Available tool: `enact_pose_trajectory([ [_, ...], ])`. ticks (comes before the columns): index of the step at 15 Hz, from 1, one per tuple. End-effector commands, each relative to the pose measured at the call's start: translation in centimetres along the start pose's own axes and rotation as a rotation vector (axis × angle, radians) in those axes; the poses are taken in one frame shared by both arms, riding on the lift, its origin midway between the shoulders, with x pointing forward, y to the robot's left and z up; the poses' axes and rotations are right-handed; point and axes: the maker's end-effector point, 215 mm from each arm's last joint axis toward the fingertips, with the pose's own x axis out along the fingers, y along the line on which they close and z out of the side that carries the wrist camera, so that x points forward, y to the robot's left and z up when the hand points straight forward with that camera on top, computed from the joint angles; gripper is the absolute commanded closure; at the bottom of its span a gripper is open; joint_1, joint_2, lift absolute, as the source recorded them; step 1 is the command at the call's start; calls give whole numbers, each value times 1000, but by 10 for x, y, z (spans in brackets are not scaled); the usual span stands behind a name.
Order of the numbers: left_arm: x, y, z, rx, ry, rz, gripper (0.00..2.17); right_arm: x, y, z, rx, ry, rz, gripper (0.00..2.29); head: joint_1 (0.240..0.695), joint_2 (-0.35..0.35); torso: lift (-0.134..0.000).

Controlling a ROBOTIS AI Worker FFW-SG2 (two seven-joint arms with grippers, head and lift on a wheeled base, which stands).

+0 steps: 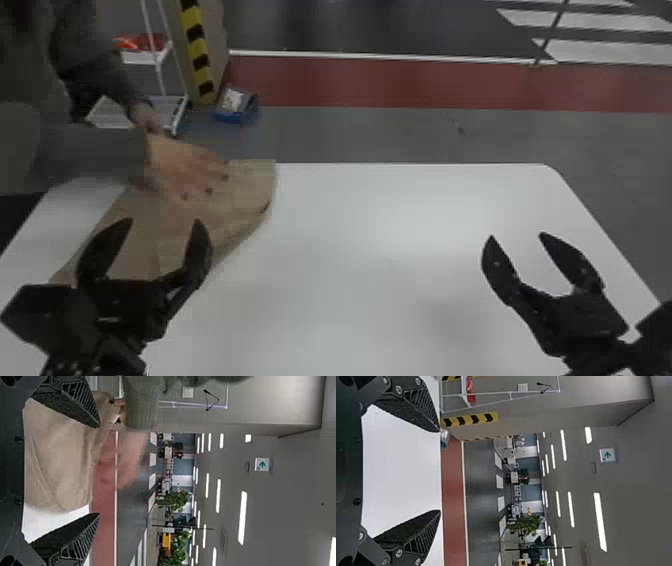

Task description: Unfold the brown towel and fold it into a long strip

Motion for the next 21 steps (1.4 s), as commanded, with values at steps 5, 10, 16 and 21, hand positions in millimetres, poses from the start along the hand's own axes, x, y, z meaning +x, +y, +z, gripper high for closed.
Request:
enact_pose_trajectory([
  [5,0,0,-3,1,6,-2,97,-1,-2,-2,-3,7,-3,167,695,-76,-125],
  [10,0,0,-2,6,3,-5,97,-1,-1,-2,-6,8,-3,167,695,-78,-125],
  [16,0,2,-2,6,3,-3,100,-1,-1,-2,-9,7,-3,167,695,-76,-125],
  [21,0,1,-3,2,5,-2,100,-1,-2,-2,-7,8,-1,167,695,-75,-125],
])
